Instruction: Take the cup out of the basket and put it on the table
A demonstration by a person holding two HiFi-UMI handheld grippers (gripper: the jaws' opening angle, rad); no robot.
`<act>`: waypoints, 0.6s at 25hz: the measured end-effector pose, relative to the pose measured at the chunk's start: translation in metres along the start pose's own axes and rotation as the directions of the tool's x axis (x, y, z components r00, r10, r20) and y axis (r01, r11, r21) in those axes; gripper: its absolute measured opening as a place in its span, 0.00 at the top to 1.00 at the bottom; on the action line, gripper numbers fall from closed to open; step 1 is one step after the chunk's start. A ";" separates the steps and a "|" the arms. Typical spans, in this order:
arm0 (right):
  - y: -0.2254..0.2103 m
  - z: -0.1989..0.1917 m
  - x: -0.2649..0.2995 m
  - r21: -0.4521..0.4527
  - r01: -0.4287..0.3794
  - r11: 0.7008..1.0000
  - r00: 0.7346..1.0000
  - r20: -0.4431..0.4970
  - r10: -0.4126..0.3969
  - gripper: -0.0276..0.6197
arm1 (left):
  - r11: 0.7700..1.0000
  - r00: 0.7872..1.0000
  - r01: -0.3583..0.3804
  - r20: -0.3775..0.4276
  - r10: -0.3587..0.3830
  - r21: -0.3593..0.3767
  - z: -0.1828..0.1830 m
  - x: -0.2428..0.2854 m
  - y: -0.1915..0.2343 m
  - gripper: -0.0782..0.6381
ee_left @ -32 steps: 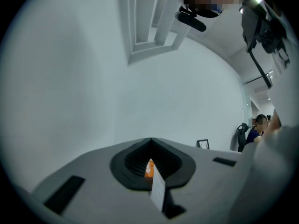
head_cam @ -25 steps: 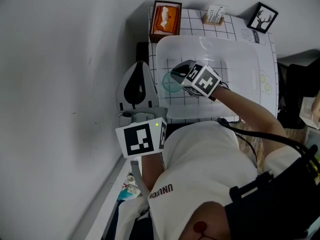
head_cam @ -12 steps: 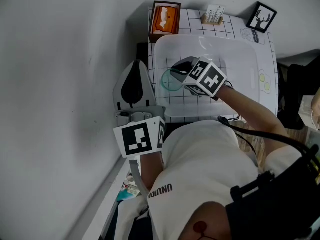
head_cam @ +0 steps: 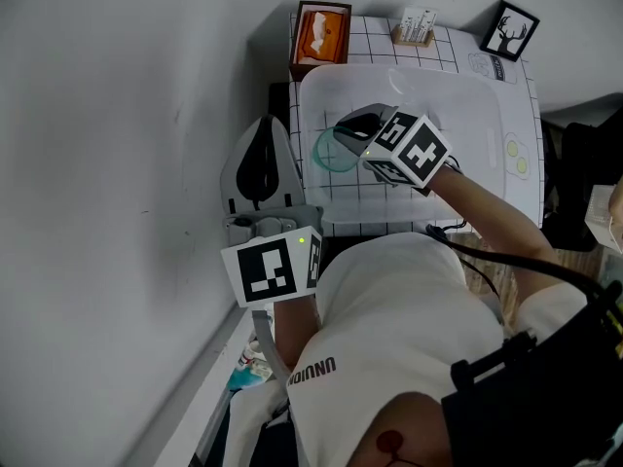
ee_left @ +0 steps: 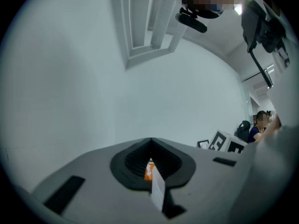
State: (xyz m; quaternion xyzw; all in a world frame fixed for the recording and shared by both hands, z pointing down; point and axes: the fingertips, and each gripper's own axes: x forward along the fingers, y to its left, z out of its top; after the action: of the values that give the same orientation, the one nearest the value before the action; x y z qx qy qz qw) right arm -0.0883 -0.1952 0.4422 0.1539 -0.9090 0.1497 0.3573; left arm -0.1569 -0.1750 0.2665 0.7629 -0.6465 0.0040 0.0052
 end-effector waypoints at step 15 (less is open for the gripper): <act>0.000 0.010 -0.027 0.005 0.038 0.999 0.998 0.040 -0.038 0.90 | 1.000 1.000 -0.008 -0.001 0.008 0.012 0.004 -0.008 -0.007 0.87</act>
State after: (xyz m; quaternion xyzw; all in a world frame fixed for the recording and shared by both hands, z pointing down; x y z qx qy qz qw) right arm -0.0759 -0.1945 0.4161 0.1749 -0.9126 0.1415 0.3413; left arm -0.1514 -0.1656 0.2625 0.7605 -0.6493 0.0082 0.0010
